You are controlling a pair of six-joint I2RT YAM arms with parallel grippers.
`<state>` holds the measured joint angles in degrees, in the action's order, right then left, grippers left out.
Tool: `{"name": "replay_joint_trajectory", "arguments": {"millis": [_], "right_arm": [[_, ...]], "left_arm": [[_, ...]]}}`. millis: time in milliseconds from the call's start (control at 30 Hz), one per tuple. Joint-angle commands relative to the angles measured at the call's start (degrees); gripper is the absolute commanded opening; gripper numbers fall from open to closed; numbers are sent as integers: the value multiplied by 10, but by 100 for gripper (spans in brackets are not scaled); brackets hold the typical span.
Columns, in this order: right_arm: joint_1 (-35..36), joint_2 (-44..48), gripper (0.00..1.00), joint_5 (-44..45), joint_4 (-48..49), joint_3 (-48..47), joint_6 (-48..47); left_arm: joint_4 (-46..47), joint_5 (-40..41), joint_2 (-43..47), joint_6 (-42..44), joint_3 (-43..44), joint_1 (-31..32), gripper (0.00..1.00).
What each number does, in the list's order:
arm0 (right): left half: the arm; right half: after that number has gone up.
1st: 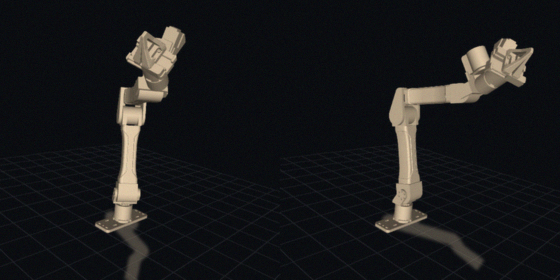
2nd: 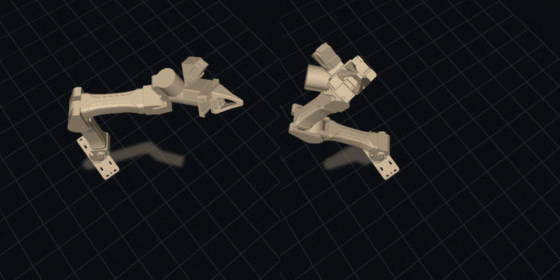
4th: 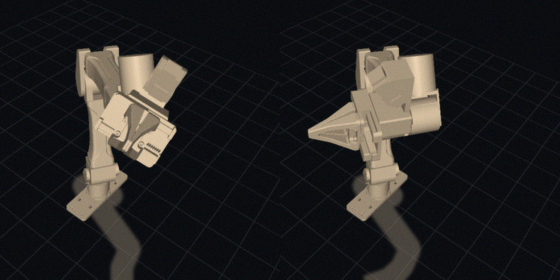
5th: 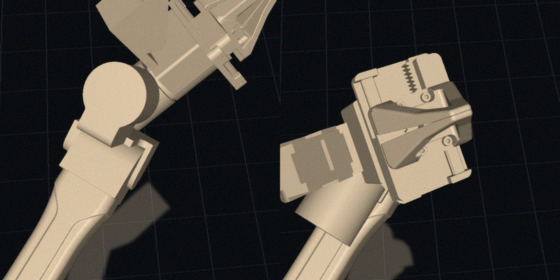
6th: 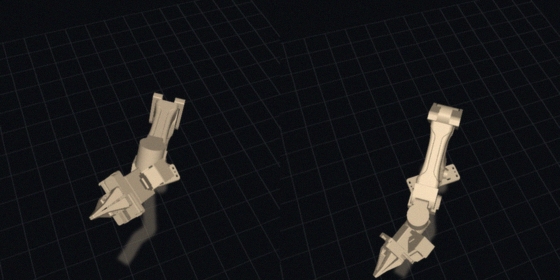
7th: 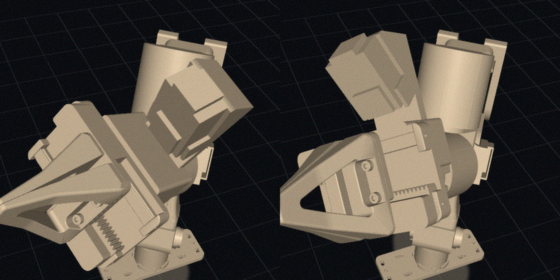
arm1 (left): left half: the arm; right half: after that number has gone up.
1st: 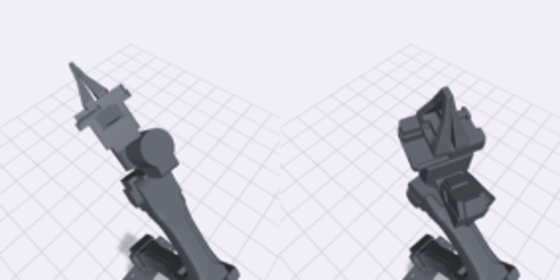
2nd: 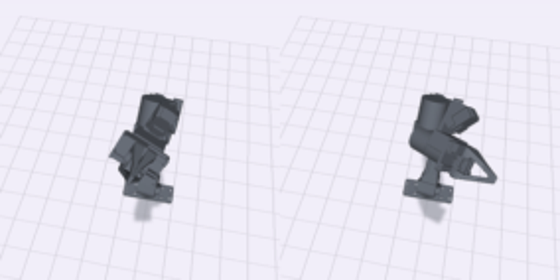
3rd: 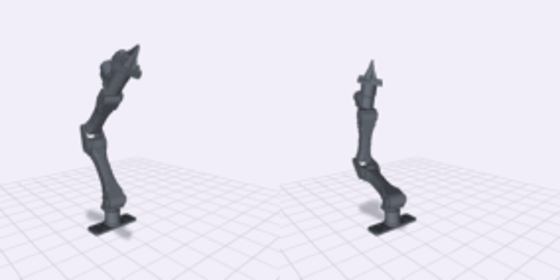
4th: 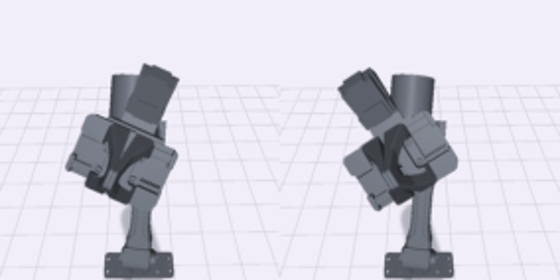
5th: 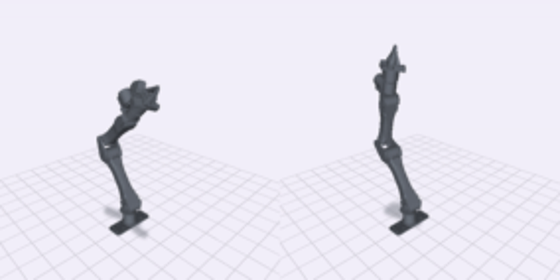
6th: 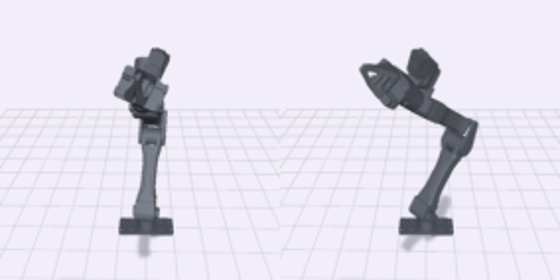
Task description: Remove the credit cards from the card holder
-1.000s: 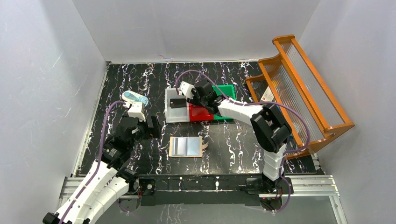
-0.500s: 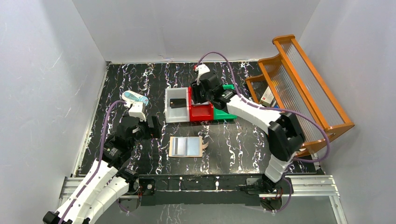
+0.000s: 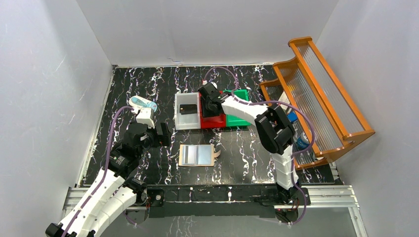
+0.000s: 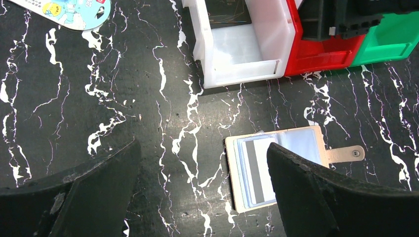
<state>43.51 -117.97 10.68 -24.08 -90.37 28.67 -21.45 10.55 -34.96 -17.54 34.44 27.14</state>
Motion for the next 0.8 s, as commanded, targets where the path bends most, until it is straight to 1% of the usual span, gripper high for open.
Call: {"name": "replay_joint_trajectory", "arguments": {"millis": [0,233,367,467,533,667,767], "right_arm": [[-3,-31,45,58,-18,-54,15],[-3,-78,45,99,-32,-99,28],[-2,-81,46,125,-33,-100,34],[-3,-68,47,153,-11,-83,35],[-3,-61,47,156,14,-68,29],[-3,-62,48,164,23,-67,24],[-3,-61,48,173,52,-55,17]], "left_arm": [[7,4,3,0,-1,0,98],[7,5,4,-1,-1,0,98],[7,7,5,-1,-2,0,98],[7,6,5,0,-2,0,98],[7,7,4,0,-2,0,98],[7,6,4,0,-1,0,98],[7,7,3,0,-1,0,98]]}}
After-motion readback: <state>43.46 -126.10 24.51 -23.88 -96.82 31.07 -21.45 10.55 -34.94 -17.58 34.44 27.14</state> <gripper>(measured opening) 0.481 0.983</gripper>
